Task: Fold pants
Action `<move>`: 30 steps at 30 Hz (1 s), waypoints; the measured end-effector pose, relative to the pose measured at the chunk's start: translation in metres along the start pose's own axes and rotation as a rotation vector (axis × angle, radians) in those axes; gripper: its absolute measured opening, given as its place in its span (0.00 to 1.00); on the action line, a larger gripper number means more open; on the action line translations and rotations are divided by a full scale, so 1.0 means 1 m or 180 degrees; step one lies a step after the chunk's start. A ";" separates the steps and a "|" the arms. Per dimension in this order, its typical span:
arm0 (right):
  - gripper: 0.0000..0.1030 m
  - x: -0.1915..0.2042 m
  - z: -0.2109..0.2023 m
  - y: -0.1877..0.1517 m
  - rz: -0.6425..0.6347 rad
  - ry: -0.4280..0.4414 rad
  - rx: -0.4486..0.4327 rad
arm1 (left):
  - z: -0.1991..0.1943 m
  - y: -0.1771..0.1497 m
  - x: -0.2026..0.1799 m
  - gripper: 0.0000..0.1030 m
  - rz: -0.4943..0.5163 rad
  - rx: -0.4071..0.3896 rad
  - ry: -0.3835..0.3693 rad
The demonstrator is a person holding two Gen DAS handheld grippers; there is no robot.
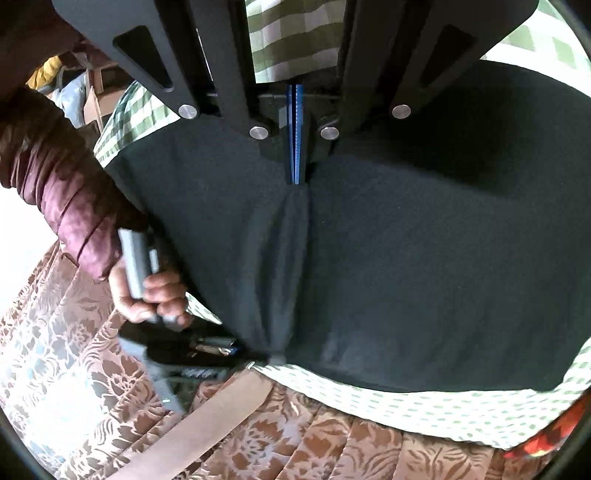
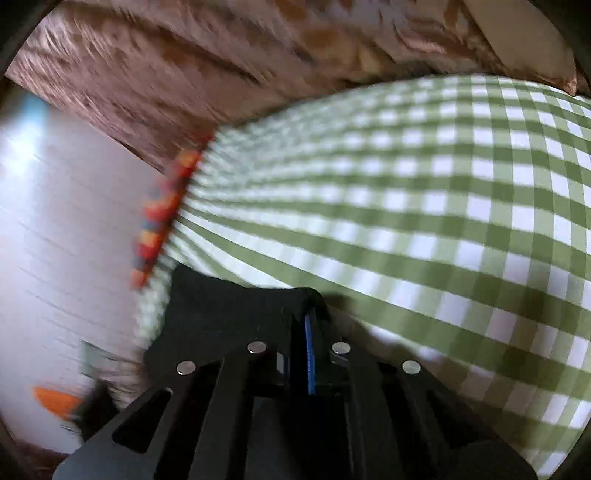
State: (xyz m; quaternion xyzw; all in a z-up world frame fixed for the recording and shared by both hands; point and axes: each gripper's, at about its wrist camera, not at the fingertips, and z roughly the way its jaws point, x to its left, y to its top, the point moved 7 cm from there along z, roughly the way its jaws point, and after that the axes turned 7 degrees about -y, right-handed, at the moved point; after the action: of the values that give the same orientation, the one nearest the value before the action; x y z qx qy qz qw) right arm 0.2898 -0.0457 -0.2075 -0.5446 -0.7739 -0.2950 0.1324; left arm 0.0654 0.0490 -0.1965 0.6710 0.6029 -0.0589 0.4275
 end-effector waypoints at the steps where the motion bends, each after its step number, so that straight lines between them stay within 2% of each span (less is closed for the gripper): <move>1: 0.04 0.000 0.005 -0.002 -0.0041 -0.0045 0.0013 | 0.001 0.000 -0.001 0.00 0.0038 0.0033 0.0036; 3: 0.07 -0.004 0.003 0.000 0.0124 0.0082 -0.0005 | 0.000 0.003 -0.001 0.00 -0.0076 0.0103 0.0017; 5: 0.24 -0.004 -0.009 -0.001 0.0155 0.0171 -0.0055 | -0.007 0.013 -0.002 0.00 -0.0183 0.0098 -0.0066; 7: 0.26 0.002 -0.028 -0.004 0.0108 0.0215 -0.0142 | -0.019 0.033 -0.005 0.00 -0.0022 -0.0069 0.0047; 8: 0.41 0.005 -0.035 -0.007 0.0077 0.0196 -0.0178 | -0.021 0.042 -0.006 0.00 0.0015 -0.0114 0.0058; 9: 0.48 0.005 -0.049 -0.009 0.0073 0.0113 -0.0316 | -0.022 0.050 -0.005 0.00 0.0049 -0.0151 0.0087; 10: 0.51 0.006 -0.056 -0.009 0.0099 0.0145 -0.0360 | -0.022 0.059 -0.003 0.00 0.0097 -0.0188 0.0155; 12: 0.49 0.000 -0.077 -0.017 0.0143 0.0087 -0.0465 | -0.016 0.080 0.004 0.00 0.0184 -0.0221 0.0375; 14: 0.29 0.008 -0.088 -0.028 0.0056 0.0125 -0.0448 | -0.007 0.098 0.013 0.00 0.0191 -0.0247 0.0459; 17: 0.21 0.025 -0.092 -0.053 -0.0229 0.0054 -0.0337 | 0.008 0.114 0.038 0.00 0.0119 -0.0194 0.0741; 18: 0.21 0.031 -0.088 -0.059 -0.0321 -0.0043 -0.0295 | 0.009 0.117 0.045 0.00 0.0074 -0.0180 0.0774; 20: 0.20 0.026 -0.072 -0.067 -0.0378 -0.0474 -0.0258 | 0.015 0.121 0.061 0.00 -0.0042 -0.0157 0.0812; 21: 0.19 0.019 -0.064 -0.067 -0.0324 -0.0663 -0.0249 | 0.018 0.122 0.070 0.00 -0.0059 -0.0144 0.0933; 22: 0.07 0.008 -0.053 -0.066 -0.0258 -0.0953 -0.0234 | 0.021 0.122 0.083 0.00 -0.0070 -0.0130 0.1141; 23: 0.01 0.000 -0.044 -0.064 -0.0233 -0.1100 -0.0247 | 0.020 0.120 0.090 0.00 -0.0107 -0.0140 0.1106; 26: 0.00 -0.010 -0.040 -0.062 -0.0027 -0.0962 -0.0462 | 0.017 0.117 0.102 0.01 -0.0267 -0.0206 0.0881; 30: 0.00 -0.013 -0.047 -0.069 0.0093 -0.0816 -0.0551 | 0.010 0.116 0.095 0.01 -0.0319 -0.0264 0.0864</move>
State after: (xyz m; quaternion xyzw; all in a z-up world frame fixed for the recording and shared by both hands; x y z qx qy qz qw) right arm 0.2253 -0.1001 -0.1986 -0.5983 -0.7481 -0.2867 -0.0106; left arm 0.1944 0.1254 -0.2012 0.6236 0.6899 0.0361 0.3659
